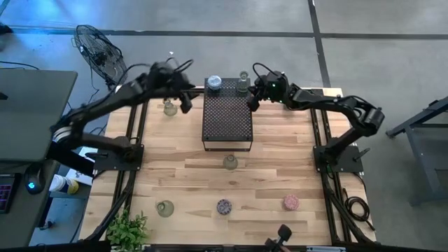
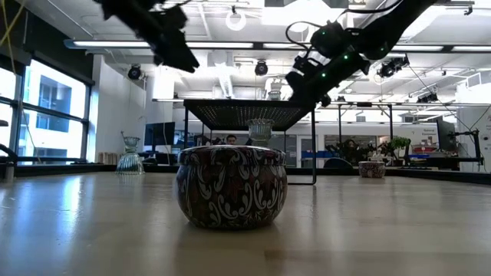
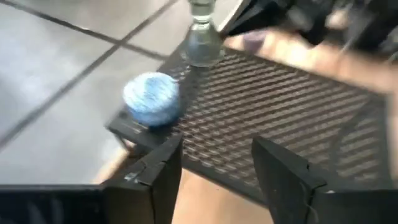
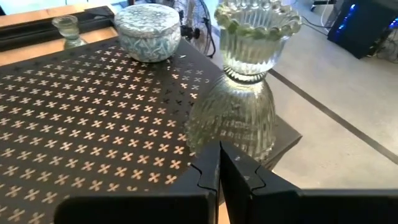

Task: Pick & Place candle stick holders
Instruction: Adjust the green glass candle holder on the shelf

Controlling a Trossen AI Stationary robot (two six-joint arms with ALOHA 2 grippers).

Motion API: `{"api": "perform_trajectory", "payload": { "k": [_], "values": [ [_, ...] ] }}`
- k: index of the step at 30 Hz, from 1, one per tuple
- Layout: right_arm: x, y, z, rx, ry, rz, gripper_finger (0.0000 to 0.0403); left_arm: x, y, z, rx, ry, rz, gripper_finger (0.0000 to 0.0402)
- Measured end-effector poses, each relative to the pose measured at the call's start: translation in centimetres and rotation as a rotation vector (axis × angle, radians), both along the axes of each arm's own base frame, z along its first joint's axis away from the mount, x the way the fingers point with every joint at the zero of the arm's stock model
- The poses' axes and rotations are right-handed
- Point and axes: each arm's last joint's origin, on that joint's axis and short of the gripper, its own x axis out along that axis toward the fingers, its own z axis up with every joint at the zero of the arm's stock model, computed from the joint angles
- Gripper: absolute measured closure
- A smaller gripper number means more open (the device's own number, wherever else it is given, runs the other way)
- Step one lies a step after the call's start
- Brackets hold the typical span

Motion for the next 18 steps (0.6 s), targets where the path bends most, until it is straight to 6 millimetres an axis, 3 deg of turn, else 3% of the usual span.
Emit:
{"api": "perform_trajectory", "payload": {
  "k": [4, 9, 18],
  "values": [
    [0.3, -0.2, -0.5, -0.001, 0.008, 0.004, 0.0403, -1.1, -1.0, -2.9, -0.060, -0.010, -0.030, 0.0233],
    [0.6, -0.4, -1.3, 0.004, 0.012, 0.009, 0.0403, -1.5, -1.1, -4.8, -0.032, -0.023, 0.016, 0.0265],
    [0.8, -0.6, -0.8, -0.029, -0.040, 0.010, 0.0403, -1.2, -1.1, -5.3, 0.041, -0.115, -0.036, 0.0343]
  ]
}}
